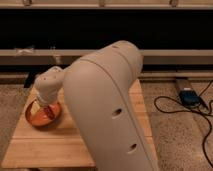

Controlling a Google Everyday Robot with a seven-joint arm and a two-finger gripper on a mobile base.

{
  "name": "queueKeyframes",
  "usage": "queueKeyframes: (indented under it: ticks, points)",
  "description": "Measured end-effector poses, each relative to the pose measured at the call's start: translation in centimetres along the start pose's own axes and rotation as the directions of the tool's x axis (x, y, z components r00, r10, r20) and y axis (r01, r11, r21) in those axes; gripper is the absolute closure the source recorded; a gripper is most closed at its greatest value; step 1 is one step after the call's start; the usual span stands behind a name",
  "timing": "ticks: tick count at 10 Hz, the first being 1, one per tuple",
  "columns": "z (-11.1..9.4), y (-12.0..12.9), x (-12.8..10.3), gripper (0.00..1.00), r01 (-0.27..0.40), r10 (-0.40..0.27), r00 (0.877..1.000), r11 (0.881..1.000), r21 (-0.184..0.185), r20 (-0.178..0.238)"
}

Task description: Place the pepper in the ceramic bowl

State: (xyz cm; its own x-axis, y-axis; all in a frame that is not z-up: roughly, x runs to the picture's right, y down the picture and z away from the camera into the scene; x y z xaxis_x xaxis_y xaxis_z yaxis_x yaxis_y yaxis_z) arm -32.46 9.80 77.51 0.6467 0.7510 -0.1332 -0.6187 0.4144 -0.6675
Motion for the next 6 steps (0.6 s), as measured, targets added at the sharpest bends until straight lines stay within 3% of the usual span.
queueKeyframes:
  ticks: [2, 6]
  points:
    - [-1.9, 0.3, 1.2, 0.20, 0.077, -0.077, 0.997, 0.996, -0.038, 0.024]
    - [-2.2, 0.8, 1.3, 0.20, 0.092, -0.090, 0.995, 0.995, -0.044, 0.031]
